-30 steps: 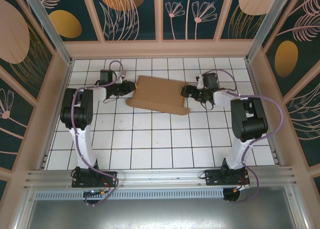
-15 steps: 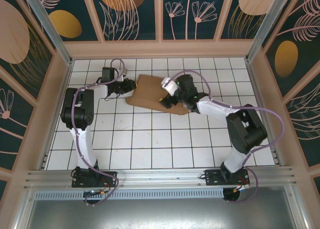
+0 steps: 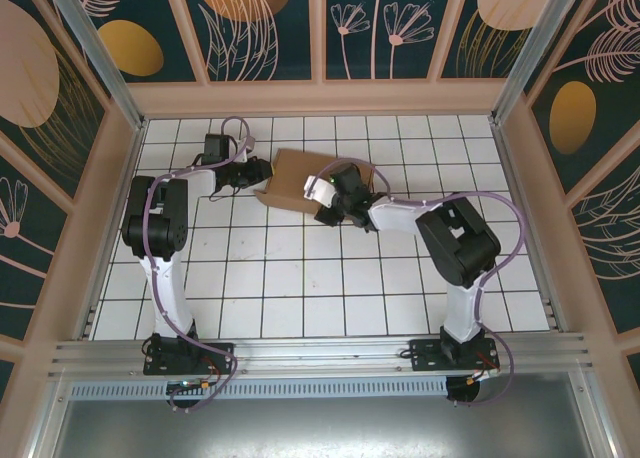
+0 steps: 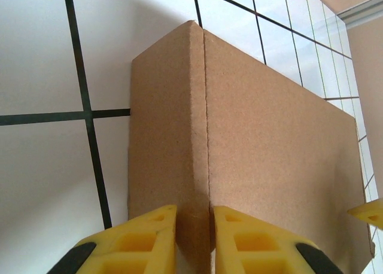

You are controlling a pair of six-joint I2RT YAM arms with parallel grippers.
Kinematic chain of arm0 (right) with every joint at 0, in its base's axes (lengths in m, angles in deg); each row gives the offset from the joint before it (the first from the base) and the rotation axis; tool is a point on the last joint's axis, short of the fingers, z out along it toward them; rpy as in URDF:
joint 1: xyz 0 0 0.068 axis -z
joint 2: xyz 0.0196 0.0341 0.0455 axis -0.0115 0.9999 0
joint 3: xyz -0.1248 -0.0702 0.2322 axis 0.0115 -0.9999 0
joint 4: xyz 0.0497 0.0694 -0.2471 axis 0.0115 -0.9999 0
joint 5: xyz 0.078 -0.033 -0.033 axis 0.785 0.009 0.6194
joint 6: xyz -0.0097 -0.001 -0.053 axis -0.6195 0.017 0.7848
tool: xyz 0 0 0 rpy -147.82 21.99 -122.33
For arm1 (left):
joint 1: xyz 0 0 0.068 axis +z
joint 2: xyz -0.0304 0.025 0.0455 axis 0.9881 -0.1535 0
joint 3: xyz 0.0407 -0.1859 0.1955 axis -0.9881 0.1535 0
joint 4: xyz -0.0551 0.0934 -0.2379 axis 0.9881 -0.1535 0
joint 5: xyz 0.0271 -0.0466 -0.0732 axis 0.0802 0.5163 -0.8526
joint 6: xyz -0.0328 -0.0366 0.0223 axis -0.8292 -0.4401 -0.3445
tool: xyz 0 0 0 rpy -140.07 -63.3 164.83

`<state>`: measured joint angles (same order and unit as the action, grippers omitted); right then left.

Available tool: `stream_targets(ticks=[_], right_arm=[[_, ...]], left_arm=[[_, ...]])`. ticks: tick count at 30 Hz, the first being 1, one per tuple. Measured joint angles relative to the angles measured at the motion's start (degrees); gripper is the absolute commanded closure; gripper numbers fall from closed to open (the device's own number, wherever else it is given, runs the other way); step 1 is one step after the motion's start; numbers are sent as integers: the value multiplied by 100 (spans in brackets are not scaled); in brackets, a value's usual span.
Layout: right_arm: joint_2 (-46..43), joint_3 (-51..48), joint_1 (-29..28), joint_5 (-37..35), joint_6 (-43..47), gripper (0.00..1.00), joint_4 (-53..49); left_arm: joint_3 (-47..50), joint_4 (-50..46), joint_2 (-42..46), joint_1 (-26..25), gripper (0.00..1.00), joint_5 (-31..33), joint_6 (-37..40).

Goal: Fold the paper box

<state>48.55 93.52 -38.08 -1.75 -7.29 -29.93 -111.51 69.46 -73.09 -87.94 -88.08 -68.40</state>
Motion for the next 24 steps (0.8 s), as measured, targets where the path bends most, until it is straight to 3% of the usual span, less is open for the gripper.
stream_targets(ticks=[2, 4, 8, 11, 14, 18, 20, 24], right_arm=[[120, -98, -127, -409, 214, 40, 332], [181, -153, -223, -730, 382, 43, 592], [229, -190, -282, -922, 452, 30, 774], [94, -240, -240, -610, 188, 23, 669], [-411, -284, 24, 243, -575, 22, 284], [-1360, -225, 901, 1217, -2149, 23, 140], [-1609, -74, 1464, 1528, -2953, 26, 120], [-1657, -188, 2234, 1799, -4321, 23, 247]], left_arm=[[-9, -4, 0, 0, 81, 22, 2], [-24, -4, 0, 0, 81, 66, 2], [-42, -13, 0, 0, 82, 111, 4], [-42, -17, 0, 0, 82, 114, 7], [-52, -26, 0, 0, 83, 105, 26], [-50, -31, -4, 48, 80, 31, 24], [-50, -35, -26, 98, 81, -81, 22], [-50, 9, -103, 214, 81, -354, 20]])
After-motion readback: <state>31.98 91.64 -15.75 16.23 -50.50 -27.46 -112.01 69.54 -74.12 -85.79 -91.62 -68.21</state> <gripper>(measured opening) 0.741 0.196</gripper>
